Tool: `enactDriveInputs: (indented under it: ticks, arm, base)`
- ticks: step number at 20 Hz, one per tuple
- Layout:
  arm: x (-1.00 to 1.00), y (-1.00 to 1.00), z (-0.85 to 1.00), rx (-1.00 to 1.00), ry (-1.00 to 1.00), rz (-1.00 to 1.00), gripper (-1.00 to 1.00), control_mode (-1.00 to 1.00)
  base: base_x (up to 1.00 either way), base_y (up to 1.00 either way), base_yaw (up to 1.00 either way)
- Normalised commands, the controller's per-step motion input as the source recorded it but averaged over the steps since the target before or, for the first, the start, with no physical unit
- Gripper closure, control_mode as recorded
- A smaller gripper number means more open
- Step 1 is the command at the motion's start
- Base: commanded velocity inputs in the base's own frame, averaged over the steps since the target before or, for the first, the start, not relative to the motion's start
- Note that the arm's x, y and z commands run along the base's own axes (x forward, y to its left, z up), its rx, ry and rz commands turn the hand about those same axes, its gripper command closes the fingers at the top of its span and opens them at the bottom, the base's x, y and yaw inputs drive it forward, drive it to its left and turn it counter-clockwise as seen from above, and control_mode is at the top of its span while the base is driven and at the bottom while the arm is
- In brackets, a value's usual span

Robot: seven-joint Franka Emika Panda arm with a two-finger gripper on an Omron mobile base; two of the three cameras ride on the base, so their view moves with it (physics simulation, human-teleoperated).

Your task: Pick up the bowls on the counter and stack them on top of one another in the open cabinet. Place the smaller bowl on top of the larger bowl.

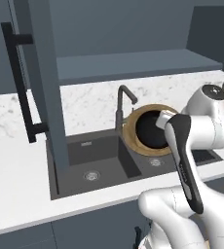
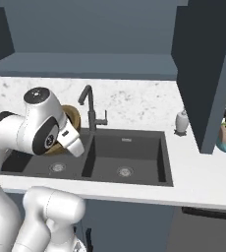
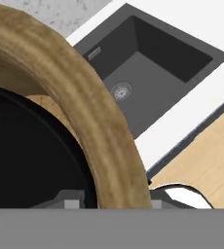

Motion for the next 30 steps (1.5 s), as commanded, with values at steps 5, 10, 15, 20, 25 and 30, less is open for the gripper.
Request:
enactDriveInputs:
  ticks: [5,10,15,20,25,30]
  arm:
    - [-0.04,0.0,0.18,0.01,-0.05,0.0,1.0,-1.0]
    - [-0.38,-0.04,1.0,0.12,-0.3,0.0,1.0,-1.0]
    - [0.05,-0.04,0.98,0.27,-0.17,-0.07,1.0,-1.0]
    - [0.61,0.0,0.91,0.27,-0.05,-0.18,1.0,-1.0]
    - [1.0,0.01,0.3,0.13,0.0,-0.15,1.0,-1.0]
    - [0.71,0.0,0.0,0.01,0.1,-0.01,1.0,-1.0]
  base:
    - [0.45,0.27,0.0]
    - [0.0,0.0,0.0]
    - [0.0,0.0,0.0]
    - [0.0,0.0,0.0]
    - [0.0,0.0,0.0]
    - [0.0,0.0,0.0]
